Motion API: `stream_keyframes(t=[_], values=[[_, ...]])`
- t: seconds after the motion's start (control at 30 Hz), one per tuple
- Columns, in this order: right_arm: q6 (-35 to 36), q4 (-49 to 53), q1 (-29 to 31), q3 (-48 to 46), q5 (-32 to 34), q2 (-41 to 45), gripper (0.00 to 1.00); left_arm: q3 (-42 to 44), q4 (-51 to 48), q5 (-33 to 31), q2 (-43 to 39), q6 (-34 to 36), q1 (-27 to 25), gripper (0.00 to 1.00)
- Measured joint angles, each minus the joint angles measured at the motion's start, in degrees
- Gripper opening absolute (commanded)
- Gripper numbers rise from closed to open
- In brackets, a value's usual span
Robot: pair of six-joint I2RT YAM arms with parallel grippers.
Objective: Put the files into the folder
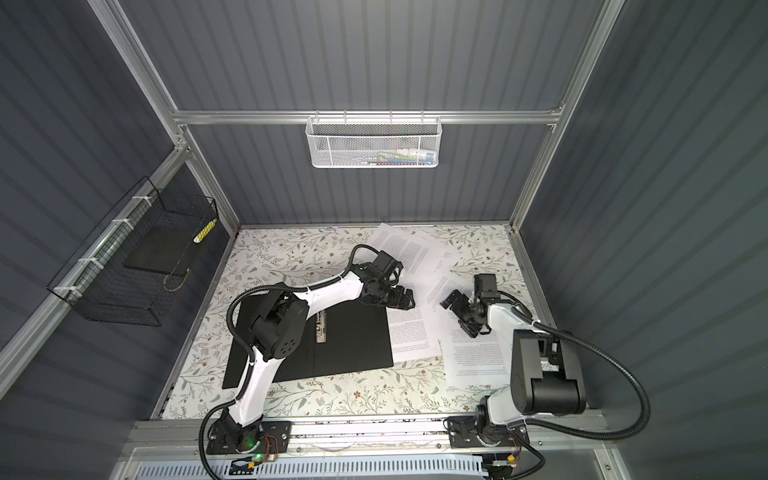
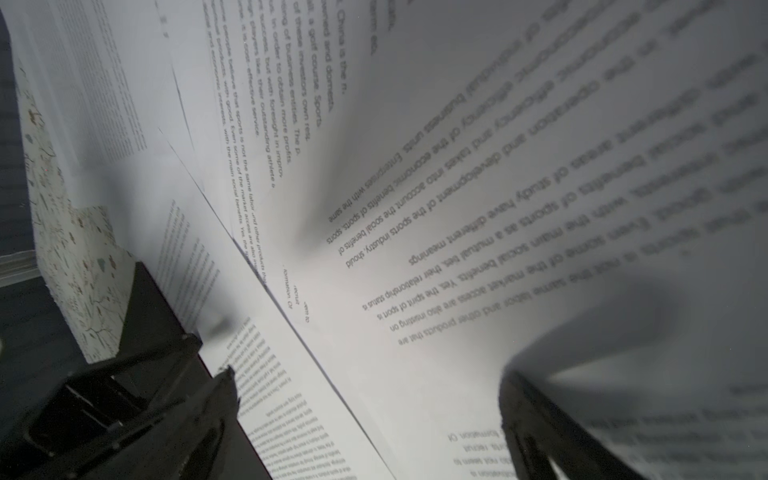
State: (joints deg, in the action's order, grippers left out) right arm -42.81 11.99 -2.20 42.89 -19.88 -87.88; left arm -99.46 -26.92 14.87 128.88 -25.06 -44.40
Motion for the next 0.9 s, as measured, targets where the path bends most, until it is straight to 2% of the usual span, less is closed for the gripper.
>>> stream_keyframes(t=[0.27, 0.37, 0.47, 0.7, 0.9], values=[[-0.6, -5.5, -1.5, 12.9, -3.0, -13.5, 0.99, -0.1, -0.3, 0.3, 0.0, 0.1, 0.0, 0.93], [-0.2, -6.2, -2.2, 15.7, -4.0, -15.7, 0.99, -0.2, -0.5, 0.5, 0.0, 0.2, 0.0, 0.93], [1.3, -5.3, -2.2, 14.3, -4.2, -12.3, 0.99, -0.2, -0.5, 0.8, 0.0, 0.5, 0.0, 0.93], [5.7, -2.1, -0.6, 4.5, -8.3, 5.3, 0.99, -0.2, -0.9, 1.9, 0.0, 1.0, 0.0, 0.93], [6.4, 1.9, 2.1, -6.9, -10.5, 7.8, 0.99, -0.2, -0.8, 2.6, 0.0, 1.1, 0.2, 0.94]])
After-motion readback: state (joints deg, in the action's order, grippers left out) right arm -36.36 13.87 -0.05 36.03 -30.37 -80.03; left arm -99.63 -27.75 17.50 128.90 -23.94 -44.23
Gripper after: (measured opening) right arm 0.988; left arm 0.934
